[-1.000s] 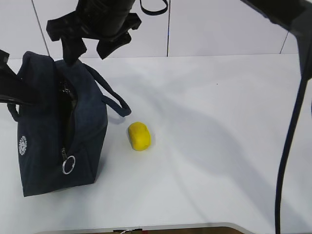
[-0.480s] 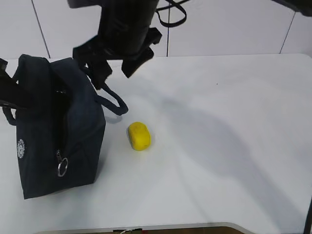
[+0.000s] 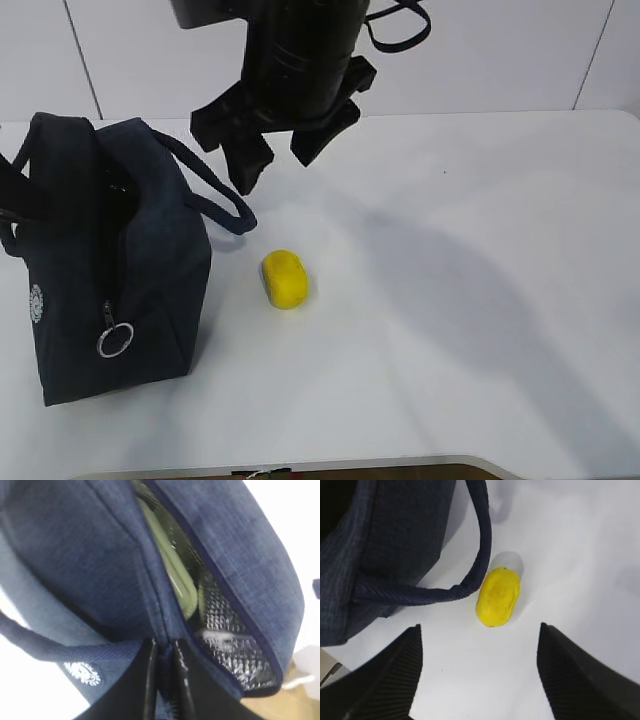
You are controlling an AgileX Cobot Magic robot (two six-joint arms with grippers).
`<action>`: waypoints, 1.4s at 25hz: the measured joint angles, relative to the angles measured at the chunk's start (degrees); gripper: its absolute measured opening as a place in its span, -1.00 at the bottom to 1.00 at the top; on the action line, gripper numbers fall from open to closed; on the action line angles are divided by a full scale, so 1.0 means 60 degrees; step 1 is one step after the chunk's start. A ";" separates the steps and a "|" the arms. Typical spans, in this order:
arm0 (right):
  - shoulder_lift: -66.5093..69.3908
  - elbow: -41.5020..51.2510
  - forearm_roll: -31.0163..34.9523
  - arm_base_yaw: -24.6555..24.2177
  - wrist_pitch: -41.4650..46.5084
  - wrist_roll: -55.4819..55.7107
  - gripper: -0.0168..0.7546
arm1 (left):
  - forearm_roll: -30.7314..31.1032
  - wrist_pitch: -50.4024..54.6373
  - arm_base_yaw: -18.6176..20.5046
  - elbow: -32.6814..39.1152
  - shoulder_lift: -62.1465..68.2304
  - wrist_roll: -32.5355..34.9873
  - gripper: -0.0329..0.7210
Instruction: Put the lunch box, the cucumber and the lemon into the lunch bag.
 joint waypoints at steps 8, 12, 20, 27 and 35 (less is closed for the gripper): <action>-0.0269 0.1594 -0.0041 0.0000 -0.0262 0.0413 0.50 | 0.0335 0.0071 0.0169 0.0000 -0.0376 0.0000 -0.88; -0.0403 0.2364 -0.0041 0.0000 -0.1292 0.0633 0.50 | 0.0417 0.0087 0.0474 0.0000 -0.0552 0.0000 -0.88; -0.0410 0.4000 -0.0023 0.0000 -0.3189 0.1122 0.50 | 0.0733 0.0087 0.0488 0.0000 -0.0570 -0.0017 -0.88; -0.0410 0.4542 -0.0023 0.0000 -0.4801 0.1214 0.50 | 0.0798 0.0087 0.0488 0.0000 -0.0570 -0.0034 -0.88; -0.0238 0.4542 -0.0023 0.0000 -0.5145 0.1364 0.51 | 0.0798 0.0092 0.0488 0.0000 -0.0570 -0.0050 -0.88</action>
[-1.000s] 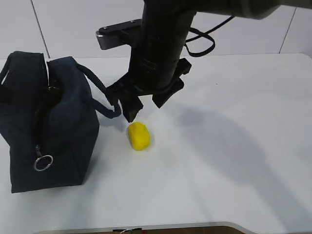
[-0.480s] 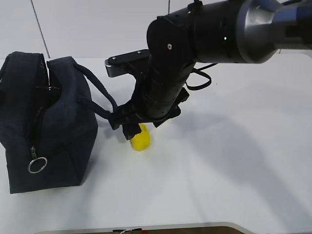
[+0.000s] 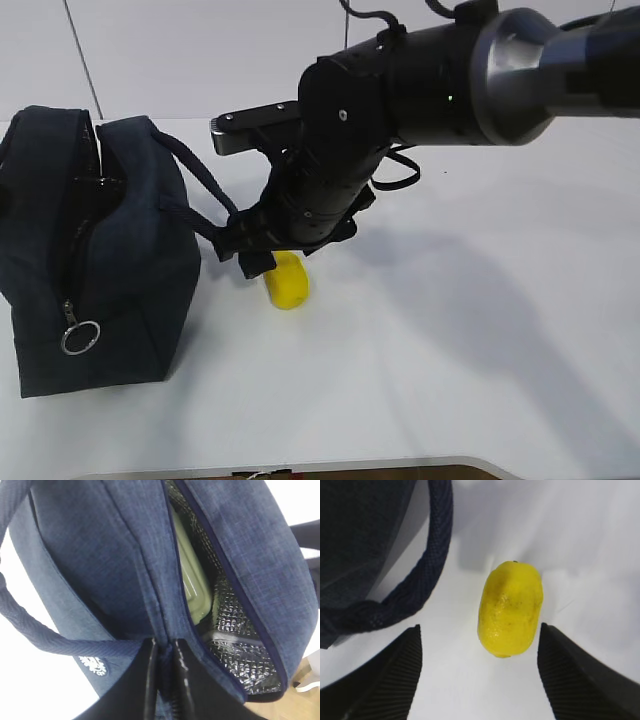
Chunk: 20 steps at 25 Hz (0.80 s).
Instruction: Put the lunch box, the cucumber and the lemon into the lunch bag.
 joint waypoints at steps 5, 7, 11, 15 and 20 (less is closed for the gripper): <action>0.0089 0.0033 -0.0335 0.0000 -0.0365 0.0379 0.52 | 0.0000 0.0016 0.0000 0.0000 -0.0003 0.0000 -0.88; 0.0109 0.0033 -0.0746 0.0000 -0.0462 0.0767 0.52 | 0.0000 0.0016 0.0000 0.0000 -0.0003 0.0000 -0.88; 0.0291 0.0048 -0.1292 0.0000 -0.0569 0.1380 0.52 | 0.0000 0.0016 0.0000 0.0000 -0.0003 0.0000 -0.88; 0.0460 0.0048 -0.1330 0.0000 -0.0748 0.1482 0.52 | 0.0000 0.0016 0.0000 0.0000 -0.0003 0.0000 -0.88; 0.0733 -0.0057 -0.1330 0.0000 -0.0830 0.1515 0.52 | 0.0000 0.0016 0.0000 0.0000 -0.0003 0.0000 -0.88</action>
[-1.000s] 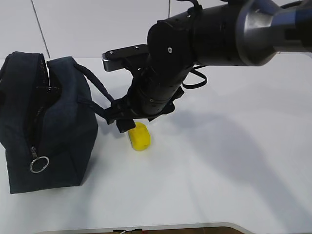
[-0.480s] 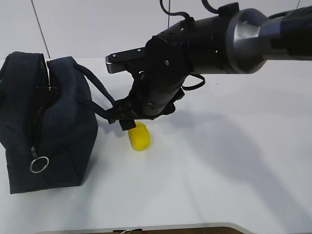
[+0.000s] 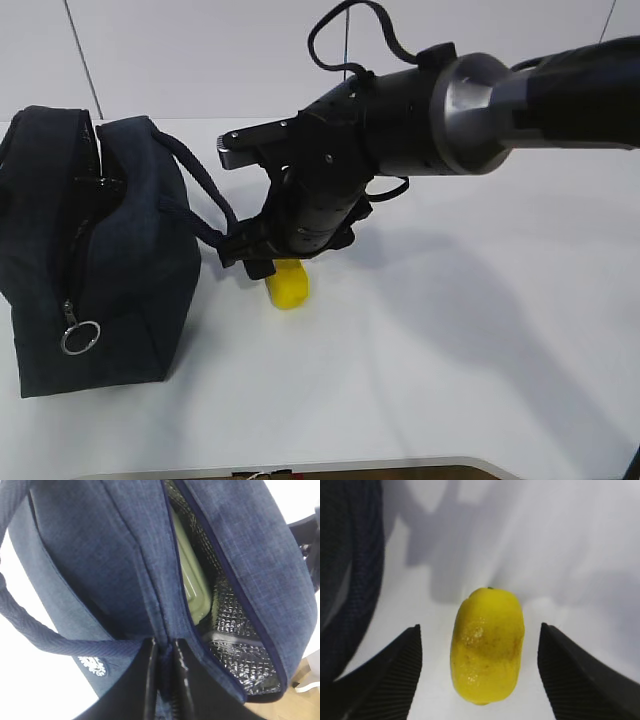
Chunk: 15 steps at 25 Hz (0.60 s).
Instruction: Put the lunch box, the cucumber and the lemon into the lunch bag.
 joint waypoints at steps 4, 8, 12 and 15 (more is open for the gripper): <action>0.0178 -0.0021 0.0000 0.0000 -0.0020 0.0069 0.52 | 0.0000 0.0000 0.0000 0.0000 0.0000 0.0000 -0.88; 0.0220 -0.0021 -0.0086 0.0000 -0.0079 0.0090 0.52 | -0.0017 0.0000 0.0000 0.0000 0.0000 0.0000 -0.88; 0.0367 -0.0065 -0.0300 0.0000 -0.0136 0.0090 0.52 | -0.0017 0.0000 0.0000 0.0000 0.0000 0.0000 -0.88; 0.0404 -0.0065 -0.0336 0.0000 -0.0223 0.0105 0.52 | -0.0017 0.0000 0.0000 0.0000 0.0000 0.0000 -0.88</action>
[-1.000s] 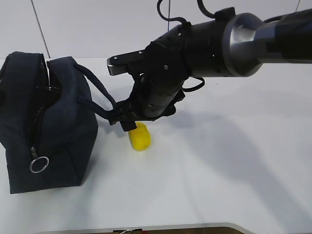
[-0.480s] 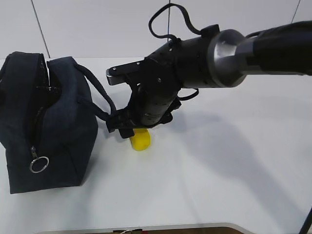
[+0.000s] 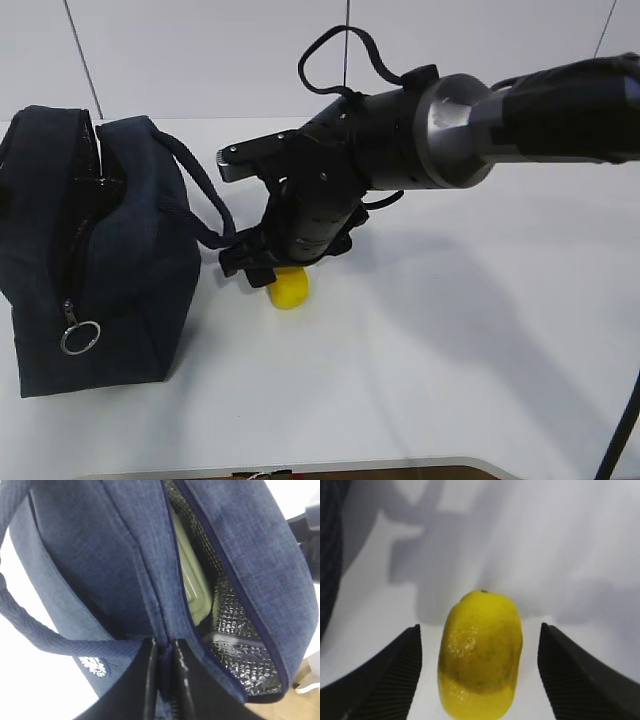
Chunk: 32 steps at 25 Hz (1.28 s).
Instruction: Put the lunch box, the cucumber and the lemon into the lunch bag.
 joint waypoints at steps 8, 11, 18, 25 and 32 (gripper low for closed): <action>0.0044 0.0000 -0.0019 0.0000 -0.0230 0.0137 0.52 | 0.0000 -0.0017 0.0000 0.0000 0.0000 0.0000 -0.88; 0.0123 0.0000 -0.0019 -0.0041 -0.0230 0.0242 0.52 | 0.0000 -0.0034 0.0000 0.0000 0.0000 0.0000 -0.88; 0.0158 -0.0051 -0.0019 -0.0077 -0.0230 0.0283 0.52 | 0.0000 -0.0034 0.0000 0.0000 0.0000 0.0000 -0.88; 0.0272 -0.0066 -0.0019 -0.0077 -0.0148 0.0301 0.51 | -0.0019 -0.0034 0.0000 0.0000 0.0000 0.0000 -0.88; 0.0272 -0.0066 -0.0019 -0.0077 -0.0089 0.0301 0.12 | -0.0112 -0.0049 0.0000 0.0000 0.0000 0.0000 -0.88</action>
